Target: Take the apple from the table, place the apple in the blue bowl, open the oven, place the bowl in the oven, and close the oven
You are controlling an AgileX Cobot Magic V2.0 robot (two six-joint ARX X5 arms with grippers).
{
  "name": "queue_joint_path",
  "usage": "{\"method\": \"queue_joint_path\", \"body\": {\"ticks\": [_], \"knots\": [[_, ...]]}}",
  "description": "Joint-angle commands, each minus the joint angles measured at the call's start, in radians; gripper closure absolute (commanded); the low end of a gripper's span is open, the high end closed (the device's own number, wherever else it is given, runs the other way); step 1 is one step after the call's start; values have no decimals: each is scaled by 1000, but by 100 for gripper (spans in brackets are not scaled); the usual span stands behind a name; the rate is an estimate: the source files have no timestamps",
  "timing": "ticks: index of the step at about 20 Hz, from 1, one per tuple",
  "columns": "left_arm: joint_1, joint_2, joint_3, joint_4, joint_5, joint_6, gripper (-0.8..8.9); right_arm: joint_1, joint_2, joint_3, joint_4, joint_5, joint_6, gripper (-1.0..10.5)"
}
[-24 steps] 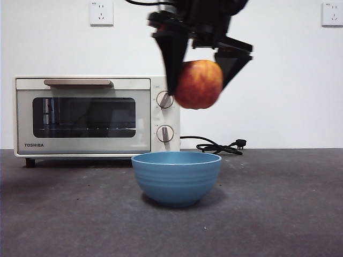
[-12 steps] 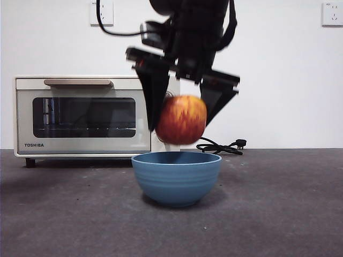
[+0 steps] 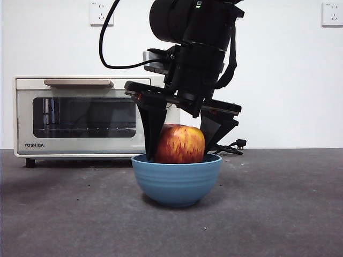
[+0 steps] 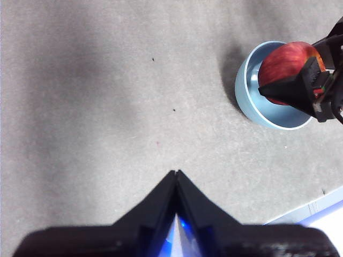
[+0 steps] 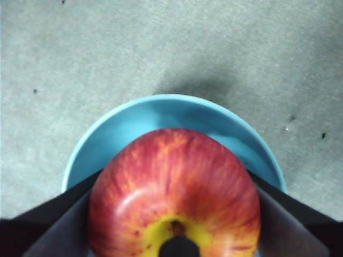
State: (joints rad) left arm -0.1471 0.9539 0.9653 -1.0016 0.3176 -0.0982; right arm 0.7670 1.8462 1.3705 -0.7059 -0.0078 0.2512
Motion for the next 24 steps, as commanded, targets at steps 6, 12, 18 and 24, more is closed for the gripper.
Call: {"method": "queue_joint_path", "body": {"ticks": [6, 12, 18, 24], "knots": [[-3, 0, 0, 2, -1, -2, 817, 5, 5, -10, 10, -3, 12, 659], [-3, 0, 0, -1, 0, -2, 817, 5, 5, -10, 10, -3, 16, 657], [-3, 0, 0, -3, 0, -2, 817, 6, 46, -10, 6, -3, 19, 657], [-3, 0, 0, -3, -1, 5, 817, 6, 50, -10, 10, -2, 43, 387]]}}
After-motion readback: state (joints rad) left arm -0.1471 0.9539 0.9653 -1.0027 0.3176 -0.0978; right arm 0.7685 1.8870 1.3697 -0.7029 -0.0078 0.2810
